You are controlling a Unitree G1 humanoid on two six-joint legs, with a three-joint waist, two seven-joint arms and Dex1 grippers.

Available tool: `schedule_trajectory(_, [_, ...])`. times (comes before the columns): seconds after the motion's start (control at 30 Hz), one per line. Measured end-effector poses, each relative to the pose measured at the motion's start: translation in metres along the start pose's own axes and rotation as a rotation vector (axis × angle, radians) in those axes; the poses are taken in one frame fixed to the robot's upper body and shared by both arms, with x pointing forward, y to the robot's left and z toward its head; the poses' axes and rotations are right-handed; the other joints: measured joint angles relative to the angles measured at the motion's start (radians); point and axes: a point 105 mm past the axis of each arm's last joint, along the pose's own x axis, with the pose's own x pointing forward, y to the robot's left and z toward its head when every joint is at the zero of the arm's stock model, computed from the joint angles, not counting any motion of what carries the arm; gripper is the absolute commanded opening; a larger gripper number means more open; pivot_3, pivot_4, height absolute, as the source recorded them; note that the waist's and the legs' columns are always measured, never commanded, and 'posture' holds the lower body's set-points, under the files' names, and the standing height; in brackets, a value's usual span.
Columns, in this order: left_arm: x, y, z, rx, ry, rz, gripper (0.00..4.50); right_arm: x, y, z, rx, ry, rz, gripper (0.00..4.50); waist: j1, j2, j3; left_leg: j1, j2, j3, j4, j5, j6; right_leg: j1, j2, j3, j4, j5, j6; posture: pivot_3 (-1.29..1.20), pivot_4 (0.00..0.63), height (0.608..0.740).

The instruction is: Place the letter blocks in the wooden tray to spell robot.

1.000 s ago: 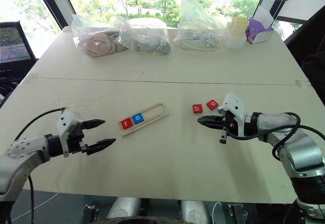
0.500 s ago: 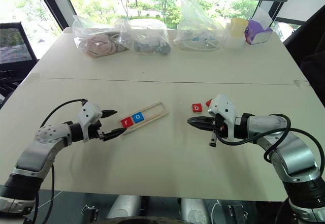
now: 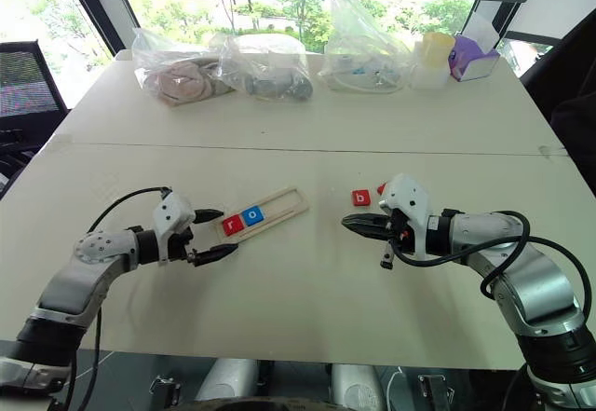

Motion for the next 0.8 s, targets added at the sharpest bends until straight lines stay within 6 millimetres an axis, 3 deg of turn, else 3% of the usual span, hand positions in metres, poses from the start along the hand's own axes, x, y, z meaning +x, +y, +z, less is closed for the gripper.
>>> schedule_trajectory(0.8, [0.0024,0.007,-0.004,0.052,0.002,0.022,4.44,0.0036,0.0023,-0.0034,-0.001,0.007,0.001,0.0,-0.001,0.0,0.0,0.001,0.0,0.0,0.0,0.0,0.0,0.0,-0.001,0.0,0.0,0.0,0.0,0.0,0.15,0.74])
